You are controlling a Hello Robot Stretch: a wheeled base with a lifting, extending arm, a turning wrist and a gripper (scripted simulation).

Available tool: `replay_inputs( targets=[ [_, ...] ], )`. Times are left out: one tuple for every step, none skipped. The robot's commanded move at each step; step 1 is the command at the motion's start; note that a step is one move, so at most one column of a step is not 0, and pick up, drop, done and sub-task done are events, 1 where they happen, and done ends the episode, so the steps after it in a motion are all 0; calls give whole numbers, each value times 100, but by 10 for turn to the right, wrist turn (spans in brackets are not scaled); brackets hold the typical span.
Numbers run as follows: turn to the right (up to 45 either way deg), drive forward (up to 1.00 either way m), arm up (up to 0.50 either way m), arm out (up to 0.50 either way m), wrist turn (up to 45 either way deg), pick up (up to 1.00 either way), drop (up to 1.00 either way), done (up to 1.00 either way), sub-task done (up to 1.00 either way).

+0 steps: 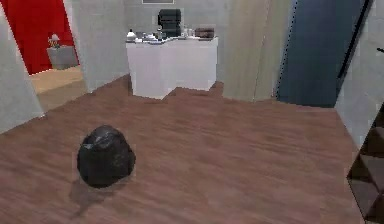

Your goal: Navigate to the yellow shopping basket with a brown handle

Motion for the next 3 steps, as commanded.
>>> replay_inputs(
  targets=[
    [-450,0,0,0,0,0,0,0,0],
    [-450,0,0,0,0,0,0,0,0],
    [-450,0,0,0,0,0,0,0,0]
  ],
)
